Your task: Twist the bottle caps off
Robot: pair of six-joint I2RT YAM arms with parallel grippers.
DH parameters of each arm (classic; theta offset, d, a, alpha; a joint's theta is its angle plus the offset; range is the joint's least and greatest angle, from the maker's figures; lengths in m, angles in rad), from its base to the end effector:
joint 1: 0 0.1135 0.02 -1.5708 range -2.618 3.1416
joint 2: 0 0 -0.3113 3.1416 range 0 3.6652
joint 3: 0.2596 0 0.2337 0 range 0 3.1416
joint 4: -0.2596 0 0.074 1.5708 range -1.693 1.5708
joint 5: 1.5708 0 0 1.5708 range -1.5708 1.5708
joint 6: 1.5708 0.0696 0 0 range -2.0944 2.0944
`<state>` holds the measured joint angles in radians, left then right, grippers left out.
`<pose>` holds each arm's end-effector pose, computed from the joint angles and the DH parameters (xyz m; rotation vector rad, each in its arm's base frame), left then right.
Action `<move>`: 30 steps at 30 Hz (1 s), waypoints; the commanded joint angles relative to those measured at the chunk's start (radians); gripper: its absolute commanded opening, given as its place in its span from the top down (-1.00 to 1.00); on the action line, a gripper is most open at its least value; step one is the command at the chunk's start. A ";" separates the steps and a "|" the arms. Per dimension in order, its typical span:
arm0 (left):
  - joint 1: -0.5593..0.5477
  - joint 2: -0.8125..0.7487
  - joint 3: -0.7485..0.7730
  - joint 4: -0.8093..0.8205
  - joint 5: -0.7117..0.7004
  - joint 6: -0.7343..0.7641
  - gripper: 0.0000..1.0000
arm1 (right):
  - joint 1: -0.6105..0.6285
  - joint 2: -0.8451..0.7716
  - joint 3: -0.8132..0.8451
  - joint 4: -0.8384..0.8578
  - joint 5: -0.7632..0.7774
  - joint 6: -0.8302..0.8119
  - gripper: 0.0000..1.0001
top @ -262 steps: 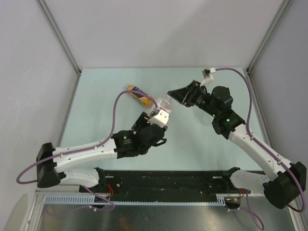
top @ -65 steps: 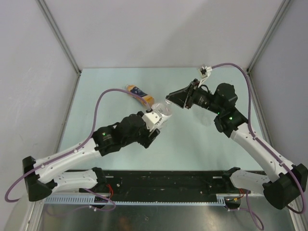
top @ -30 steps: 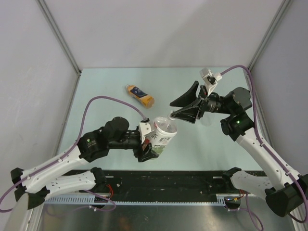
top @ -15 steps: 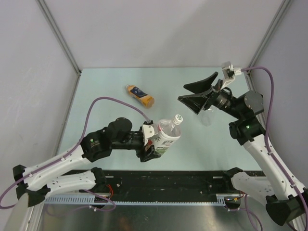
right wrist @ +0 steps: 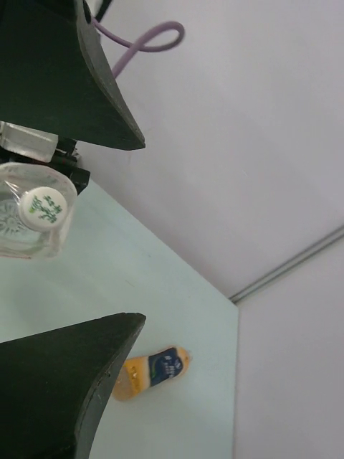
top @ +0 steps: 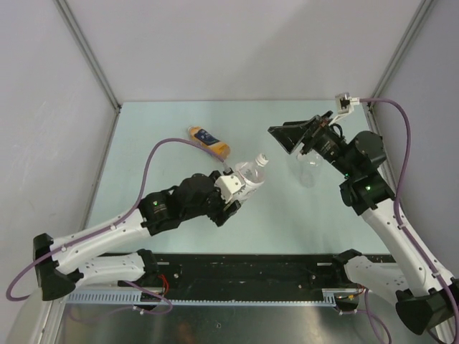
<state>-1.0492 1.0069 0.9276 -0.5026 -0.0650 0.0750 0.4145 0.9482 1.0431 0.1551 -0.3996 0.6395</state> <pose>0.1053 -0.1741 0.3397 1.1360 1.8757 -0.4903 0.1643 0.1019 0.4817 -0.2039 1.4212 1.1428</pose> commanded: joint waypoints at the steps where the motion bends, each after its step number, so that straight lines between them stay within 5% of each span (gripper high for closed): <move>1: -0.002 0.032 0.033 0.030 -0.246 -0.040 1.00 | -0.001 0.035 0.029 -0.090 0.104 0.065 -0.99; 18: -0.023 0.296 0.160 -0.040 -0.791 -0.164 1.00 | 0.174 0.237 0.214 -0.345 0.367 0.087 -0.95; 23: -0.030 0.346 0.180 -0.054 -0.853 -0.166 1.00 | 0.194 0.322 0.240 -0.336 0.351 0.114 -0.76; 30: -0.034 0.361 0.168 -0.058 -0.847 -0.177 1.00 | 0.188 0.382 0.247 -0.307 0.316 0.140 -0.18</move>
<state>-1.0763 1.3663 1.0645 -0.5724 -0.8604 -0.0715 0.6052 1.3205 1.2419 -0.1757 -0.0734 0.7559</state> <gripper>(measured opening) 0.758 0.637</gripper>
